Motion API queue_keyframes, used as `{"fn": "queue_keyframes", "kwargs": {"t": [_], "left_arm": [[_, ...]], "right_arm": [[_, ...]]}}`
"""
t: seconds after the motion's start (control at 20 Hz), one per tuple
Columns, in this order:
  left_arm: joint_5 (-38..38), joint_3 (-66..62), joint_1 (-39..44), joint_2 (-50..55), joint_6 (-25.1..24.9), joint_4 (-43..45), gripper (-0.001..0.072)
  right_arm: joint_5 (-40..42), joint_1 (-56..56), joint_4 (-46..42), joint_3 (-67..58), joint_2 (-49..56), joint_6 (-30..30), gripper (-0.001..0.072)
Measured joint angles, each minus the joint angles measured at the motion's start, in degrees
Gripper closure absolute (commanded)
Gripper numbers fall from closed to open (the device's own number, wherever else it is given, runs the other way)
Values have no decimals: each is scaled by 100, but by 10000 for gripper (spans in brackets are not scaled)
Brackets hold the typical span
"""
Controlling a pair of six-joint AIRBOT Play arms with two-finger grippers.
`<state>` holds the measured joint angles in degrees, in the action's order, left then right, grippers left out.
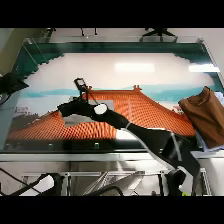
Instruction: Fold the shirts.
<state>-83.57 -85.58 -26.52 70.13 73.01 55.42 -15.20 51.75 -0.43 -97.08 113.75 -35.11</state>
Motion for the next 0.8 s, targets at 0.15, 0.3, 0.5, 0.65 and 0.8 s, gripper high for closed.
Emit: {"fn": "queue_keyframes", "kwargs": {"t": [0.15, 0.3, 0.5, 0.65, 0.8], "left_arm": [[310, 533, -299, -365, -63, -2, 699], [455, 778, -409, -490, -105, -81, 699], [413, 879, -446, -446, -153, -442, 699], [345, 901, -431, -378, -214, -621, 699], [308, 909, -417, -337, -273, -691, 699]], "right_arm": [[-616, -267, 4, -431, 367, -118, 238], [-1624, -929, -1003, -575, 188, -1176, 287], [-3416, -2013, -3589, -640, -426, -3309, 73], [-4496, -2739, -4977, -616, -647, -4483, 71], [-5084, -3084, -5563, -446, -579, -5066, 70]]}}
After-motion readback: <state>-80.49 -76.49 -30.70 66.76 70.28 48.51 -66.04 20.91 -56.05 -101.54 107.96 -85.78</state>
